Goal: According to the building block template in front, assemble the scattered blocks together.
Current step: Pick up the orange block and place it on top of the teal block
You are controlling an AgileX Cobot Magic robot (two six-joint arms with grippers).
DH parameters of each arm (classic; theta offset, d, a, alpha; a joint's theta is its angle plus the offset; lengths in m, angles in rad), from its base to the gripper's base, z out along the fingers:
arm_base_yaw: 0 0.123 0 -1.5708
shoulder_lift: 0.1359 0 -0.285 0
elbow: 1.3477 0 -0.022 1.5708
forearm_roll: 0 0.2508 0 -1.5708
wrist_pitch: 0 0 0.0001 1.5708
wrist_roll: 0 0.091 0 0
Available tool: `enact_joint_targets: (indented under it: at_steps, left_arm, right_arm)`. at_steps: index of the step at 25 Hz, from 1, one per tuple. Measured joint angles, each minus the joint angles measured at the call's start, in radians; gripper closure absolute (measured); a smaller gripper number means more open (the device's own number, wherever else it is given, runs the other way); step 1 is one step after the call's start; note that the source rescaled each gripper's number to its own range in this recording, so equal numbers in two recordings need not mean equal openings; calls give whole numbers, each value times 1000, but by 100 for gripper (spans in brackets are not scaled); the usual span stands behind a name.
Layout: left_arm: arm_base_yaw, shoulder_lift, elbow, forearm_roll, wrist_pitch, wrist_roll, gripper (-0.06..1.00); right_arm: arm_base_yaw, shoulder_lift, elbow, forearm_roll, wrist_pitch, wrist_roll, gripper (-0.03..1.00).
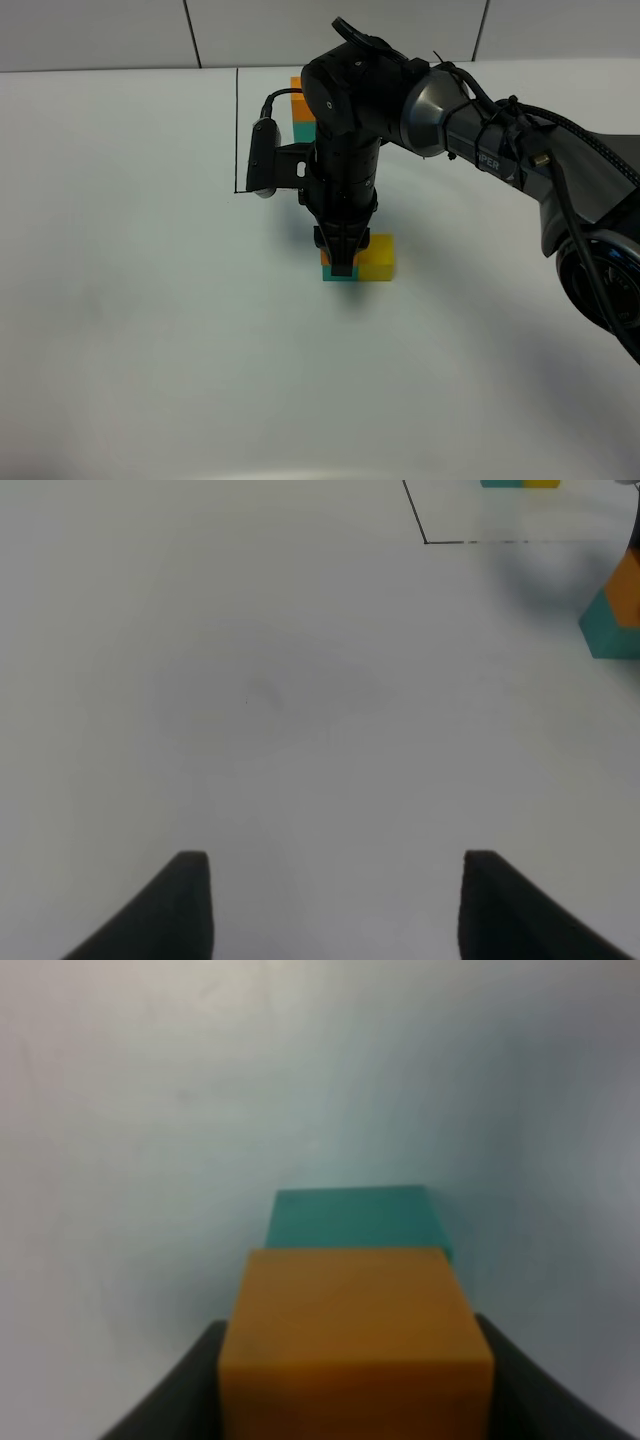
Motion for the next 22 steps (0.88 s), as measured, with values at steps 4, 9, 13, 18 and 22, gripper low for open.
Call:
enact_joint_targets:
  at_steps: [4,9,13,18,22]
  left_arm:
    - [0,0,0,0,0,0,73]
    - [0,0,0,0,0,0,73]
    - [0,0,0,0,0,0,73]
    - [0,0,0,0,0,0,73]
    - [0,0,0,0,0,0,73]
  right_arm:
    - [0,0,0,0,-1,-1,94]
    - [0,0,0,0,-8,-2,94]
    - [0,0,0,0,-14,-5,93]
    - [0,9,0,-21,-30,-6,71]
    - [0,14,1,-34,-31,-7,47]
